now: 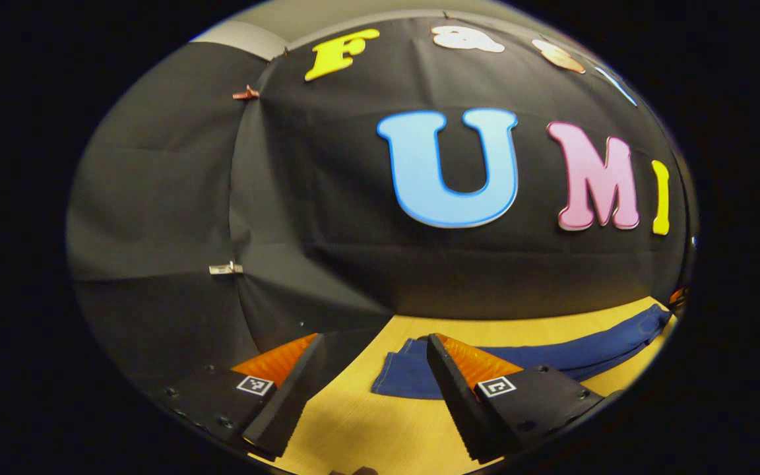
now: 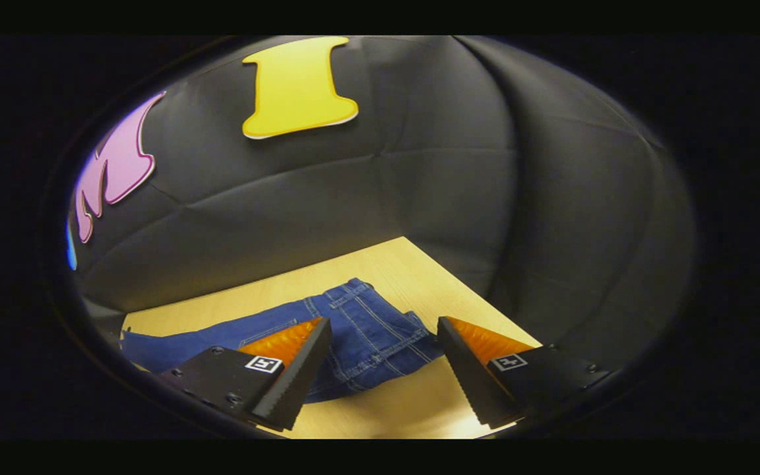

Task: Grasp the waist and the cuffs of the jeans and fold them to make the two legs overlap; first hold the waist and fold one-third of the jeans toward the cuffs, then hold the cuffs and fold the remaining one-third in the same direction to finish folding.

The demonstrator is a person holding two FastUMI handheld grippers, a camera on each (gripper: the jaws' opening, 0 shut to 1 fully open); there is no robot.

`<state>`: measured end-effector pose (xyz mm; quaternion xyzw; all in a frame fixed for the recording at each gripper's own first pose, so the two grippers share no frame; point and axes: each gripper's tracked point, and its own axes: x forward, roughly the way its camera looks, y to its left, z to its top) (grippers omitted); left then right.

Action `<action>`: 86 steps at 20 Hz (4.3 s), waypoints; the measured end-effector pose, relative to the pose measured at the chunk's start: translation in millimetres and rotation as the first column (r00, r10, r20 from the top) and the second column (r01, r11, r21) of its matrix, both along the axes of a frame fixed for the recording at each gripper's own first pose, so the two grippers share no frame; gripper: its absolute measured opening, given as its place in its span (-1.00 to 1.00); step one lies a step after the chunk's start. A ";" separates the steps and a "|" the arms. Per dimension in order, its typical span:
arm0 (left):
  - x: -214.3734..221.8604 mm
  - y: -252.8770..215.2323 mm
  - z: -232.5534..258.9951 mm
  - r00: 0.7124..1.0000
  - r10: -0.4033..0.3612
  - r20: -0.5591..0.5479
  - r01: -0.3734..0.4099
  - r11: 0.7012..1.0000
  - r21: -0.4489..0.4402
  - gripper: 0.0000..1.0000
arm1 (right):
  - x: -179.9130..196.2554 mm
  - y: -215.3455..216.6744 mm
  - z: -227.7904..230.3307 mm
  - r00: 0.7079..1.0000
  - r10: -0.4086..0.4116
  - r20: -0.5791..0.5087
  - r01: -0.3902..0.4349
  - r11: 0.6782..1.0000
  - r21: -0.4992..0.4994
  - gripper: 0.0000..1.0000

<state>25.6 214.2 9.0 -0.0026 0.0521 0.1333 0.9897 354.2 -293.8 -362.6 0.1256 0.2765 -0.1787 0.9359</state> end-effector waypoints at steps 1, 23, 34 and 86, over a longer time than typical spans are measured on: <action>-13.7 -10.0 6.8 1.000 -0.004 0.016 0.004 1.000 -0.018 0.93 | -5.0 -4.1 -6.6 1.000 -0.025 -0.004 0.025 1.000 0.003 0.96; -17.5 -130.4 -75.2 0.986 -0.144 -0.080 0.116 0.952 -0.283 0.94 | 8.9 1.5 -55.5 0.997 -0.080 0.000 0.079 0.995 0.057 -0.43; -28.1 -132.8 -103.7 0.981 -0.133 -0.138 0.094 0.961 -0.258 0.93 | 21.0 28.4 8.3 0.992 0.113 0.050 -0.103 0.980 -0.169 -0.72; 236.6 91.8 -287.4 0.808 -0.182 -0.561 0.067 0.973 -0.220 0.95 | -84.1 65.7 185.9 0.683 0.716 0.144 -0.707 0.697 -0.117 0.95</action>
